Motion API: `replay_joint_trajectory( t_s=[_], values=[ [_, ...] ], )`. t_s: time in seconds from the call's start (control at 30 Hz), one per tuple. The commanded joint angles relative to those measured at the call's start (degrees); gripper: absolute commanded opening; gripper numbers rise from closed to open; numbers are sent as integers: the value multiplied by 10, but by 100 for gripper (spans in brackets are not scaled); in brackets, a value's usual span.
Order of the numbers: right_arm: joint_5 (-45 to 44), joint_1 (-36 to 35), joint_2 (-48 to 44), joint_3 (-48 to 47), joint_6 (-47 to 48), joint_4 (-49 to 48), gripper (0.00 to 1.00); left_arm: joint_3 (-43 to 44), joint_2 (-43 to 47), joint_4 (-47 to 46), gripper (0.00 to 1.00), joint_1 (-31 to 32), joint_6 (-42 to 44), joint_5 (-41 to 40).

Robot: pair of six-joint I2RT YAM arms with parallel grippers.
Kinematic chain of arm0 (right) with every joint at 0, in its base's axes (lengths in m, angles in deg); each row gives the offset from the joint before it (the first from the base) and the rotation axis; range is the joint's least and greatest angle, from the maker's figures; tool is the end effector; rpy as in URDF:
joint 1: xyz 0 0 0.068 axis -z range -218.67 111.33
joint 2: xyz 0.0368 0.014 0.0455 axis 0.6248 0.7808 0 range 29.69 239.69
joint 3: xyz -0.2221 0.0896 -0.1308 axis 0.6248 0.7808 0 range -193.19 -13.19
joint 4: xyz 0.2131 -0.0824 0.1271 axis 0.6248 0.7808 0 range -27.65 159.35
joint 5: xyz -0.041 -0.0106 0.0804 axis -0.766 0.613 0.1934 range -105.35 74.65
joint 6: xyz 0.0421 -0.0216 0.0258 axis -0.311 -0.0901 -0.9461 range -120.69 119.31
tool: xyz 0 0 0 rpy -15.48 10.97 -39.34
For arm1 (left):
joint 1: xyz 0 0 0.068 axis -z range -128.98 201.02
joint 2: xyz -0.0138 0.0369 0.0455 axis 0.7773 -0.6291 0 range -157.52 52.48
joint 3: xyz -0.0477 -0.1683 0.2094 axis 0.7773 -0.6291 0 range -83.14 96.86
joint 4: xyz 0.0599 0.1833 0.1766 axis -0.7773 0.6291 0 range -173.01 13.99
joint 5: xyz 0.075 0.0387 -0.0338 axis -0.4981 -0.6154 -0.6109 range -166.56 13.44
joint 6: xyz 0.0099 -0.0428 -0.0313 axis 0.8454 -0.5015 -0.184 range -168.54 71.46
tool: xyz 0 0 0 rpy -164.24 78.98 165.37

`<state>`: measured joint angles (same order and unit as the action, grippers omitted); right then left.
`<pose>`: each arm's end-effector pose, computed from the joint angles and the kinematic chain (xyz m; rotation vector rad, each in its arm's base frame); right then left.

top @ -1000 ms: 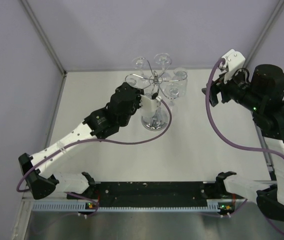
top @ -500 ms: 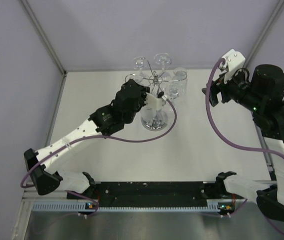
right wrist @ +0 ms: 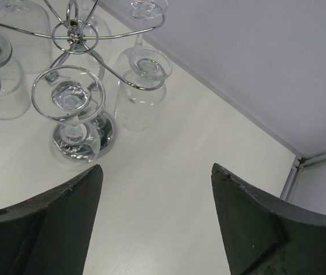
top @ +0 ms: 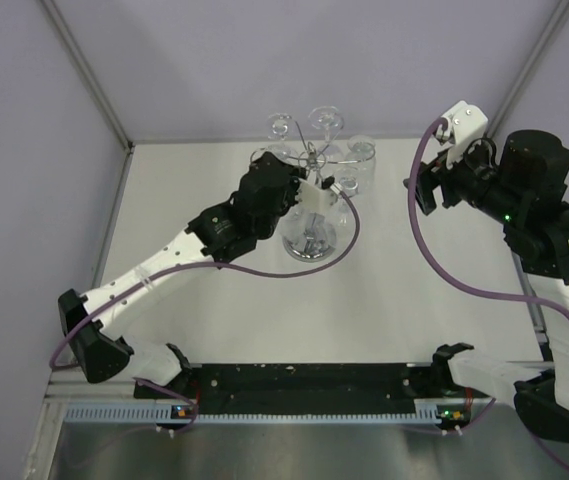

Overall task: Place the wine glass upside down on the wine glass rack
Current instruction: Turn the wine glass upside down at the wine rack.

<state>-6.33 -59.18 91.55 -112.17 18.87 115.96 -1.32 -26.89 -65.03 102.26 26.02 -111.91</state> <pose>0.1471 0.0611 0.5110 -0.7381 1.7051 0.1579 0.2118 -0.2310 0.4159 1.4209 1.2226 0.8485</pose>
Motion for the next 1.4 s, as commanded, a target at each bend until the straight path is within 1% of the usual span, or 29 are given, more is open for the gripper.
replay_joint_trajectory(
  t_s=[0.0,0.67,1.37],
  values=[
    [-7,-4,-10,-3,8,-10,76,47,-1,-73,0,-12,2,3],
    [-10,-4,-6,-15,15,-2,76,92,-32,-45,0,-59,-18,22],
    [-5,-4,-11,3,14,-1,76,85,-7,-30,0,-79,-21,20]
  ],
)
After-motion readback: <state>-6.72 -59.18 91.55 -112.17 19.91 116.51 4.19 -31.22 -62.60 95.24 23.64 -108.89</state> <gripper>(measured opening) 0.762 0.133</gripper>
